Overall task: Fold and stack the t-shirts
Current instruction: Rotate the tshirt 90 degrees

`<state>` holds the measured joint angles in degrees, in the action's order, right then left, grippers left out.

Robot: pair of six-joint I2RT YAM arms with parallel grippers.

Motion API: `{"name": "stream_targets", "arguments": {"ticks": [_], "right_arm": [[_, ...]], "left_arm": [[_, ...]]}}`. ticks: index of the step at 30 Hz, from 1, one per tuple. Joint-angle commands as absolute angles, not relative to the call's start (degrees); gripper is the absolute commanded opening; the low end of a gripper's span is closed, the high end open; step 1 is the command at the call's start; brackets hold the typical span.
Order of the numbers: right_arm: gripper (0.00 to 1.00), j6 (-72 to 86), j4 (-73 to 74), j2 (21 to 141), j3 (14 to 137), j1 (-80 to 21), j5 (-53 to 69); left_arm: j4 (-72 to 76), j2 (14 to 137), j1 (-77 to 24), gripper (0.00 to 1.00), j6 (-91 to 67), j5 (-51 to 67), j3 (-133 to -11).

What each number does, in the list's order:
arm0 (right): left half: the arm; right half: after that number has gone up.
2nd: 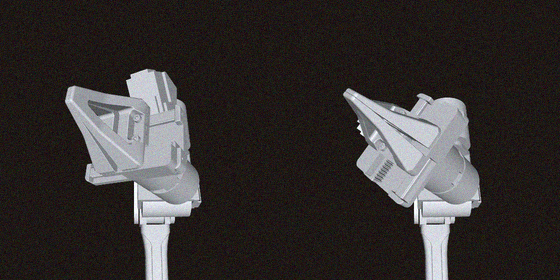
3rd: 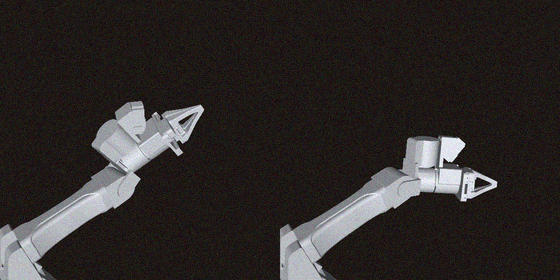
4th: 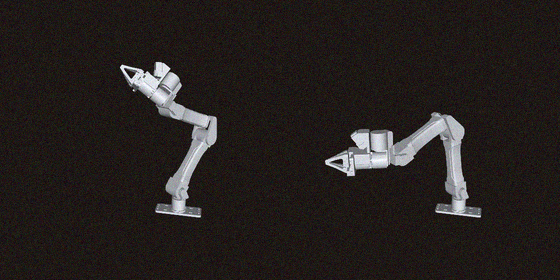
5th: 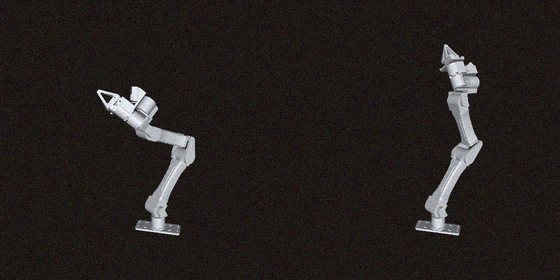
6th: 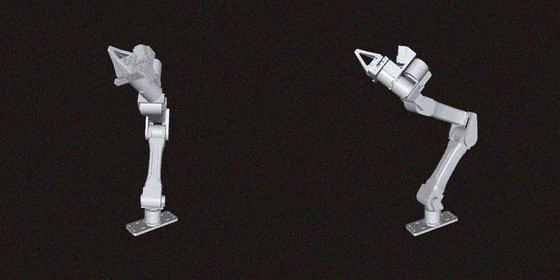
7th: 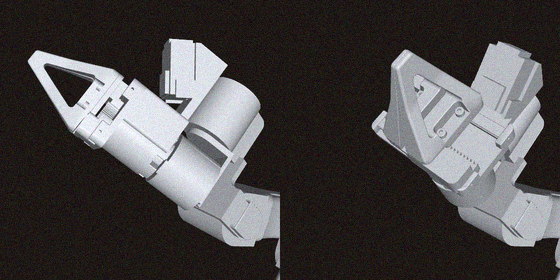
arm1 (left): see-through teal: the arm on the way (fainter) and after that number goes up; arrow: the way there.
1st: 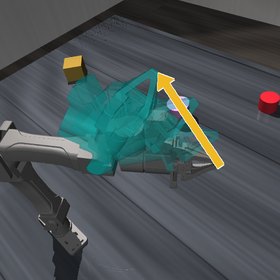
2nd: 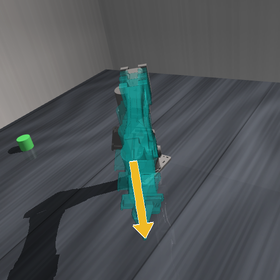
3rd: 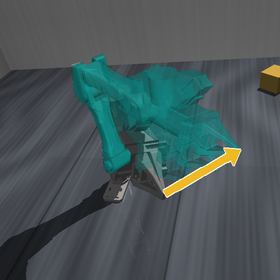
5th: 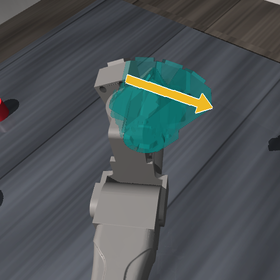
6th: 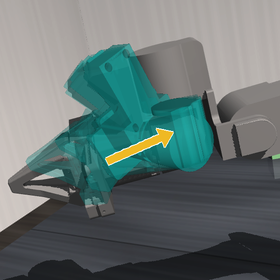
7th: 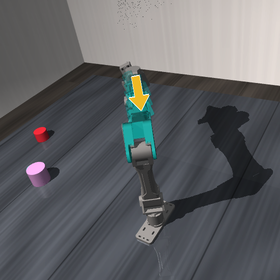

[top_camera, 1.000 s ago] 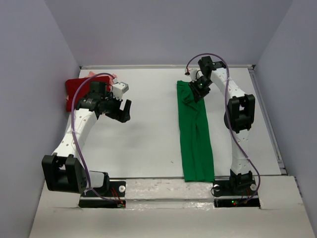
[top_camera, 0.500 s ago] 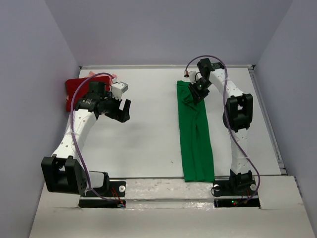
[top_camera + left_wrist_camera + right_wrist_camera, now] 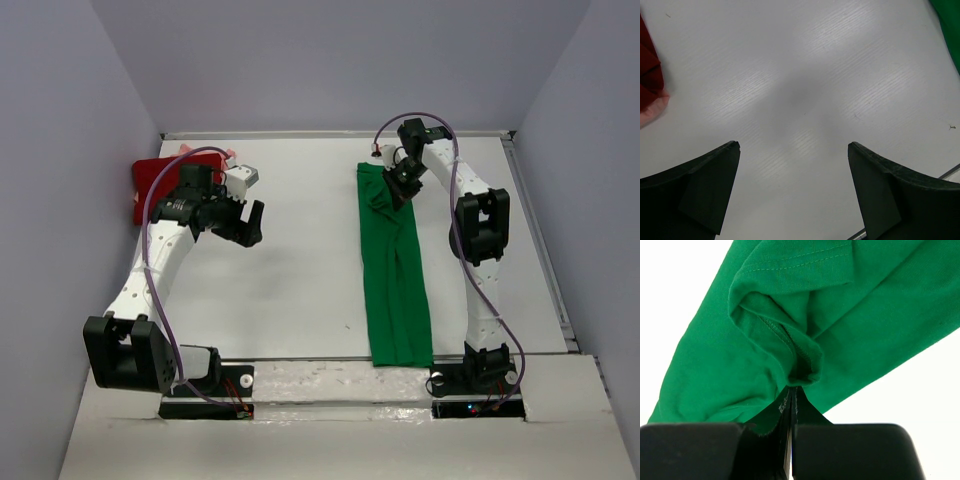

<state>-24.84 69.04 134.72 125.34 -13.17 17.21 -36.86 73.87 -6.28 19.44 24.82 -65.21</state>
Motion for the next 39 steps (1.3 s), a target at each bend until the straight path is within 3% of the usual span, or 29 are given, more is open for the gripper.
{"name": "stream_targets", "arguments": {"ticks": [1, 24, 26, 27, 30, 32, 39], "right_arm": [[0.00, -24.87, 69.52, 132.01, 127.00, -13.36, 18.10], [0.00, -27.07, 71.46, 124.45, 119.88, -13.97, 25.41], [0.19, -26.20, 69.01, 124.37, 118.74, -13.97, 21.82], [0.34, -26.02, 68.39, 124.45, 118.39, -13.97, 20.93], [0.58, -25.23, 67.15, 125.15, 119.35, -13.97, 19.07], [0.63, -24.96, 67.41, 126.12, 121.63, -13.97, 18.81], [0.64, -24.79, 67.76, 128.32, 126.82, -13.97, 17.05]], "left_arm": [[-36.56, 71.37, -6.06, 0.99, 19.69, 25.66, -65.13], [-36.65, 70.93, -5.89, 0.99, 19.60, 26.19, -65.48], [-36.65, 71.02, -5.89, 0.99, 19.69, 26.28, -65.48], [-36.65, 70.93, -5.89, 0.99, 19.69, 26.28, -65.39], [-36.56, 70.75, -5.80, 0.99, 19.69, 26.19, -65.13], [-36.39, 70.58, -5.80, 0.99, 19.77, 26.10, -64.95], [-36.47, 70.66, -5.71, 0.99, 19.77, 26.10, -64.86]]}}
